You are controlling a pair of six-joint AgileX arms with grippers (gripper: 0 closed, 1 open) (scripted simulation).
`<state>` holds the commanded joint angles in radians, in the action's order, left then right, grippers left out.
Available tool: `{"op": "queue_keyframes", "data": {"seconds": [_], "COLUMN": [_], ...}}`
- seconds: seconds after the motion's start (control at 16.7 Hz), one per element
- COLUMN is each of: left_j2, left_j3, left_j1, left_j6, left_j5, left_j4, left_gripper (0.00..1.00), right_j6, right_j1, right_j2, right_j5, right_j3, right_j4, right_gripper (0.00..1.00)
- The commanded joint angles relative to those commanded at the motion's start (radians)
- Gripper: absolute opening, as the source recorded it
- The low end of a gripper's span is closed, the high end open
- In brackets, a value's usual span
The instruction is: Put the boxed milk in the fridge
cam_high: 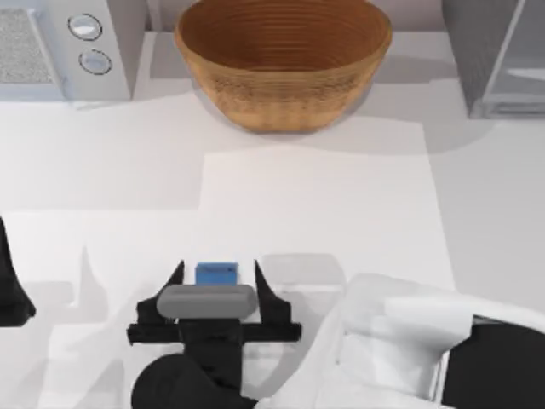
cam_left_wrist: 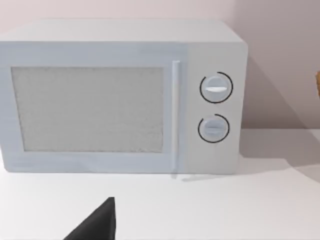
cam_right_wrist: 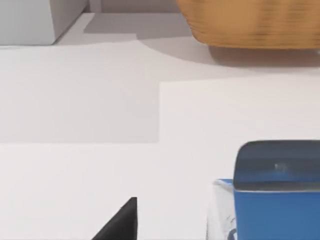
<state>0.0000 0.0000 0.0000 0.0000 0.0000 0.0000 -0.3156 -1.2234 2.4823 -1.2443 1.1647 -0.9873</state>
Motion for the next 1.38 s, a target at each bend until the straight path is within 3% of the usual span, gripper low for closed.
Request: {"op": "queue_keyframes", "data": {"seconds": [0.54, 1.14, 1.38], "left_j2": [0.0, 0.0, 0.0], "left_j3": [0.0, 0.0, 0.0], "left_j1": [0.0, 0.0, 0.0], "left_j6": [0.0, 0.0, 0.0], "left_j5": [0.0, 0.0, 0.0], "left_j4": [0.0, 0.0, 0.0], "left_gripper": [1.0, 1.0, 1.0], "right_j6": [0.0, -0.001, -0.004], "right_j1": [0.0, -0.003, 0.0], "right_j2": [0.0, -0.003, -0.107], "right_j5": [0.0, -0.001, -0.006], "right_j3": [0.0, 0.0, 0.012], "right_j4": [0.0, 0.003, 0.101], "right_gripper": [0.02, 0.0, 0.0]}}
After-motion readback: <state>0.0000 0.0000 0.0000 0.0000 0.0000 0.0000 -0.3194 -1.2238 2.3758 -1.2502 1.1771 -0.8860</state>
